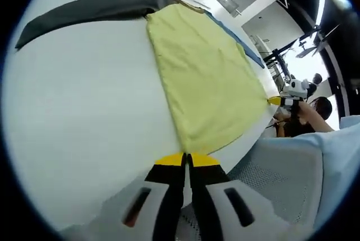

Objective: Fold the garment on the visible template until the final outline fits inside the template.

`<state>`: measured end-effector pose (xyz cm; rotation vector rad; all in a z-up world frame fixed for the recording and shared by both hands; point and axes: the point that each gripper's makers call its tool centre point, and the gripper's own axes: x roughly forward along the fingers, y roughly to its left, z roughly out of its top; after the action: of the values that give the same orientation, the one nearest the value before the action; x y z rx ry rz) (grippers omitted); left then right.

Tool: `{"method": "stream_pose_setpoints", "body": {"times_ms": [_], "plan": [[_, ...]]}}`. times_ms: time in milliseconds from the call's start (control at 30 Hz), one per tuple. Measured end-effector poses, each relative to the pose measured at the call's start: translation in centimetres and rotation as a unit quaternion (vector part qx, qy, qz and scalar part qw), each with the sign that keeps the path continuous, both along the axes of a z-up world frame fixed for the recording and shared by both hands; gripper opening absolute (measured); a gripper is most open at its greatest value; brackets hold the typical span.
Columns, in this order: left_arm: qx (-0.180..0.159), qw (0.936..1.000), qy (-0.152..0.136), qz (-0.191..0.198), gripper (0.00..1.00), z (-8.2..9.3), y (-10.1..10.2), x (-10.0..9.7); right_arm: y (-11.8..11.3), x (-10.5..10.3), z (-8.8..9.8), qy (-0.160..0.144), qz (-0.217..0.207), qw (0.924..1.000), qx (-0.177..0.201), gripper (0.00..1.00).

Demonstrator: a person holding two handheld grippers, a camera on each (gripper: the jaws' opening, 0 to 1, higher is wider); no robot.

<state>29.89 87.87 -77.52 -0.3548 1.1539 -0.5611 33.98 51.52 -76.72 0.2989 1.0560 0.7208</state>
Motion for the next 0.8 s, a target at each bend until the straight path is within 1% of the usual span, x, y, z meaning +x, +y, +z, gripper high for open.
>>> {"method": "stream_pose_setpoints", "body": {"times_ms": [233,333,400,500,533,567,600,633,700,800], "plan": [[-0.006,1.0000,0.001,0.007,0.00,0.0,0.0,-0.1,-0.1,0.0,-0.1,-0.001,0.004,1.0000,-0.003,0.00],[-0.001,0.9999,-0.010,0.003,0.00,0.1,-0.1,-0.1,-0.1,0.0,-0.2,-0.003,0.008,0.9999,-0.005,0.00],[0.001,0.9998,-0.017,0.001,0.00,0.1,-0.1,-0.1,0.1,-0.1,0.0,-0.011,0.018,0.9998,-0.004,0.00],[-0.005,0.9996,-0.027,0.003,0.00,0.3,0.1,0.1,0.1,-0.1,0.2,-0.024,0.031,0.9992,-0.006,0.00],[-0.008,0.9994,-0.033,0.009,0.00,0.4,0.2,0.3,0.2,-0.1,0.3,-0.029,0.034,0.9990,-0.007,0.01],[-0.009,0.9993,-0.036,0.011,0.00,0.5,0.2,0.4,0.1,-0.1,0.4,-0.032,0.034,0.9989,-0.007,0.04],[-0.013,0.9987,-0.047,0.013,0.00,0.9,0.2,0.6,0.1,0.0,0.5,-0.033,0.032,0.9989,-0.006,0.07],[-0.015,0.9985,-0.051,0.013,0.01,1.2,0.0,0.6,0.1,0.1,0.6,-0.040,0.032,0.9987,-0.005,0.10],[-0.016,0.9981,-0.059,0.012,0.03,1.7,-0.2,0.6,0.0,0.3,0.8,-0.047,0.032,0.9984,-0.005,0.15],[-0.024,0.9971,-0.071,0.011,0.14,2.4,-0.4,1.0,0.1,0.5,1.1,-0.054,0.034,0.9979,-0.003,0.21]]}}
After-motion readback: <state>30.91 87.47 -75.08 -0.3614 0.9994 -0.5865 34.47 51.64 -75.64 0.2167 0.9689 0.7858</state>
